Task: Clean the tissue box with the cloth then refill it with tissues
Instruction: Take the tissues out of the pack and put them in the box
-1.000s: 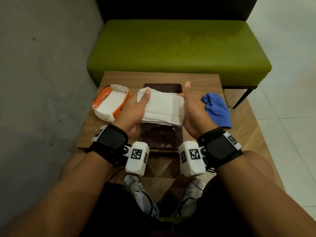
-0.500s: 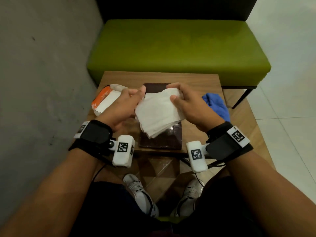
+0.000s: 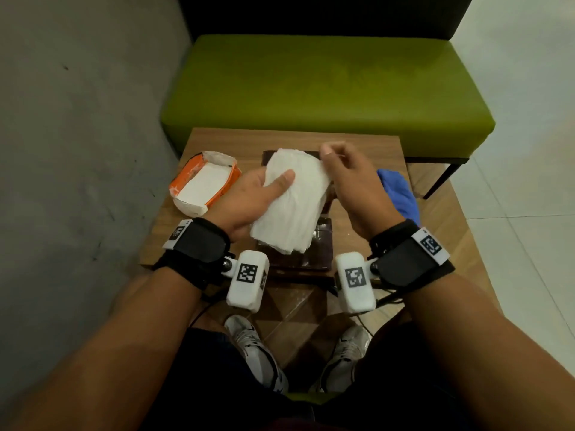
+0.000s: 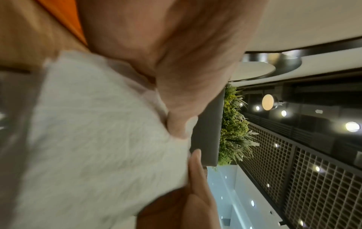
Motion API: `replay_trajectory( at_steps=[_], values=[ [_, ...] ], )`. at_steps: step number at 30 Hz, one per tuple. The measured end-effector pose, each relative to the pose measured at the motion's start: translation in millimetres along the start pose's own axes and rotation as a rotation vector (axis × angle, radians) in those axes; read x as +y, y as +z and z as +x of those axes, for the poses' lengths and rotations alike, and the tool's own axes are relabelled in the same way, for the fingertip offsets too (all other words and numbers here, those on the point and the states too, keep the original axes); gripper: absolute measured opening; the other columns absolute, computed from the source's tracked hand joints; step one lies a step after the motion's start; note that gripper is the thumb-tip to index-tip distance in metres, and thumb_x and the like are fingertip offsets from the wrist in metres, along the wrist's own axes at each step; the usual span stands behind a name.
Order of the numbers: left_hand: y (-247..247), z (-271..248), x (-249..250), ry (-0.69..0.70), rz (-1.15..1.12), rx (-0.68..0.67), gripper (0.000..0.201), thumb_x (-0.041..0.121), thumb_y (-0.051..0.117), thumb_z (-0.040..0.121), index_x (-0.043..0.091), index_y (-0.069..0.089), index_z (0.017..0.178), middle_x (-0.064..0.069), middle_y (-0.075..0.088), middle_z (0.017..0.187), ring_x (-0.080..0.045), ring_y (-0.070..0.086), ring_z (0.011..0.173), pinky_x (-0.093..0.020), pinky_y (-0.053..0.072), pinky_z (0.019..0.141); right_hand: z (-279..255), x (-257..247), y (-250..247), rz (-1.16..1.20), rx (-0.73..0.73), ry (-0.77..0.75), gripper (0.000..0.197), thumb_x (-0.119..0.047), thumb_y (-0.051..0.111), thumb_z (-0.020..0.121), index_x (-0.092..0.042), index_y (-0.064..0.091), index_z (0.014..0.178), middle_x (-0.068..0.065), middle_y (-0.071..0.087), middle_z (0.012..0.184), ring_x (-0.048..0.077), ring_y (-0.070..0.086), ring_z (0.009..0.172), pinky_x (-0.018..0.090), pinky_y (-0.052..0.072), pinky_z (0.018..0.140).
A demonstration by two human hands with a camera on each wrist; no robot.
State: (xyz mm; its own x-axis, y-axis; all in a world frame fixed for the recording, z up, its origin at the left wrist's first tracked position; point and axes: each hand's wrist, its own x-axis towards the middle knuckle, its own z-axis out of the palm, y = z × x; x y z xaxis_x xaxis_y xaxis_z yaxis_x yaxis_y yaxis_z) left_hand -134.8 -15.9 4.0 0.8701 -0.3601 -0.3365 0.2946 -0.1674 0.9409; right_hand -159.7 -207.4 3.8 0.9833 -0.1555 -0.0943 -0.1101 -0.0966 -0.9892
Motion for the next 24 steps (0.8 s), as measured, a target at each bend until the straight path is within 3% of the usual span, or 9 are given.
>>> replay_trajectory(
  at_steps=[3, 5, 7, 11, 13, 16, 18, 22, 24],
  values=[
    [9.4, 2.3, -3.0, 0.052, -0.080, 0.117, 0.034, 0.039, 0.054, 0.112, 0.016, 0.067, 0.134, -0.004, 0.081, 0.121, -0.021, 0.079, 0.111, -0.038, 0.066, 0.090, -5.8, 10.3, 18.1, 0.121, 0.035, 0.115, 0.062, -0.073, 0.039, 0.100, -0.023, 0.064, 0.128, 0.001, 0.075, 0.119, 0.021, 0.074, 0.109, 0.046, 0.060, 0.091],
    [16.6, 4.3, -6.6, 0.088, -0.091, 0.135, 0.033, 0.044, 0.050, 0.113, 0.023, 0.067, 0.132, -0.002, 0.081, 0.123, -0.019, 0.078, 0.113, -0.042, 0.064, 0.096, -6.4, 14.2, 30.3, 0.109, 0.027, 0.128, 0.069, -0.079, 0.036, 0.095, -0.028, 0.062, 0.134, -0.005, 0.073, 0.128, 0.016, 0.071, 0.117, 0.049, 0.057, 0.104],
    [19.5, 7.7, -12.2, 0.078, -0.057, 0.164, 0.039, 0.061, 0.050, 0.108, 0.033, 0.067, 0.129, 0.003, 0.080, 0.124, -0.018, 0.077, 0.116, -0.046, 0.062, 0.100, -6.8, 10.7, 36.7, 0.096, 0.074, 0.119, 0.069, -0.077, 0.034, 0.096, -0.029, 0.058, 0.139, -0.007, 0.069, 0.133, 0.013, 0.067, 0.123, 0.048, 0.052, 0.112],
    [8.2, 21.3, -34.4, 0.039, 0.082, 0.244, 0.081, 0.104, 0.047, 0.074, 0.049, 0.062, 0.132, 0.012, 0.074, 0.131, -0.020, 0.071, 0.123, -0.055, 0.057, 0.105, -8.4, -0.8, 38.2, -0.008, 0.080, 0.103, 0.060, -0.057, 0.029, 0.110, -0.021, 0.045, 0.156, -0.007, 0.058, 0.149, 0.010, 0.053, 0.138, 0.038, 0.036, 0.123],
    [6.1, 24.8, -40.2, 0.040, 0.099, 0.224, 0.079, 0.103, 0.050, 0.073, 0.050, 0.063, 0.131, 0.012, 0.075, 0.129, -0.021, 0.072, 0.122, -0.057, 0.058, 0.103, -8.1, -2.5, 35.3, -0.073, 0.080, 0.091, 0.053, -0.044, 0.031, 0.114, -0.019, 0.041, 0.160, -0.001, 0.046, 0.163, 0.016, 0.043, 0.149, 0.033, 0.030, 0.125],
    [13.0, 16.1, -28.1, 0.056, 0.055, 0.209, 0.062, 0.084, 0.054, 0.086, 0.043, 0.063, 0.132, 0.009, 0.077, 0.126, -0.020, 0.075, 0.117, -0.056, 0.061, 0.100, -2.8, 0.8, 33.2, -0.029, 0.132, 0.079, 0.038, -0.033, 0.037, 0.115, -0.019, 0.061, 0.140, 0.001, 0.069, 0.133, 0.017, 0.065, 0.124, 0.046, 0.051, 0.112],
    [16.0, 14.9, -25.2, 0.063, 0.024, 0.202, 0.056, 0.072, 0.055, 0.092, 0.038, 0.062, 0.135, 0.006, 0.077, 0.128, -0.018, 0.076, 0.116, -0.053, 0.062, 0.099, 1.2, 5.5, 33.1, -0.034, 0.166, 0.064, 0.035, -0.038, 0.038, 0.113, -0.024, 0.067, 0.127, -0.001, 0.074, 0.117, 0.018, 0.071, 0.111, 0.051, 0.057, 0.102],
    [17.3, 13.1, -24.6, 0.082, 0.012, 0.192, 0.064, 0.075, 0.058, 0.088, 0.037, 0.062, 0.138, 0.005, 0.076, 0.131, -0.019, 0.075, 0.119, -0.054, 0.061, 0.102, 5.8, 9.3, 33.4, -0.026, 0.151, 0.053, 0.030, -0.045, 0.039, 0.108, -0.035, 0.068, 0.105, 0.002, 0.077, 0.111, 0.023, 0.074, 0.107, 0.056, 0.058, 0.099],
    [17.6, 12.7, -23.3, 0.083, -0.017, 0.195, 0.061, 0.071, 0.056, 0.092, 0.033, 0.061, 0.140, 0.004, 0.077, 0.131, -0.019, 0.075, 0.119, -0.053, 0.061, 0.103, 5.8, 5.1, 32.3, -0.016, 0.147, 0.045, 0.034, -0.050, 0.040, 0.107, -0.032, 0.068, 0.106, 0.004, 0.076, 0.111, 0.025, 0.073, 0.106, 0.058, 0.058, 0.098]
  ],
)
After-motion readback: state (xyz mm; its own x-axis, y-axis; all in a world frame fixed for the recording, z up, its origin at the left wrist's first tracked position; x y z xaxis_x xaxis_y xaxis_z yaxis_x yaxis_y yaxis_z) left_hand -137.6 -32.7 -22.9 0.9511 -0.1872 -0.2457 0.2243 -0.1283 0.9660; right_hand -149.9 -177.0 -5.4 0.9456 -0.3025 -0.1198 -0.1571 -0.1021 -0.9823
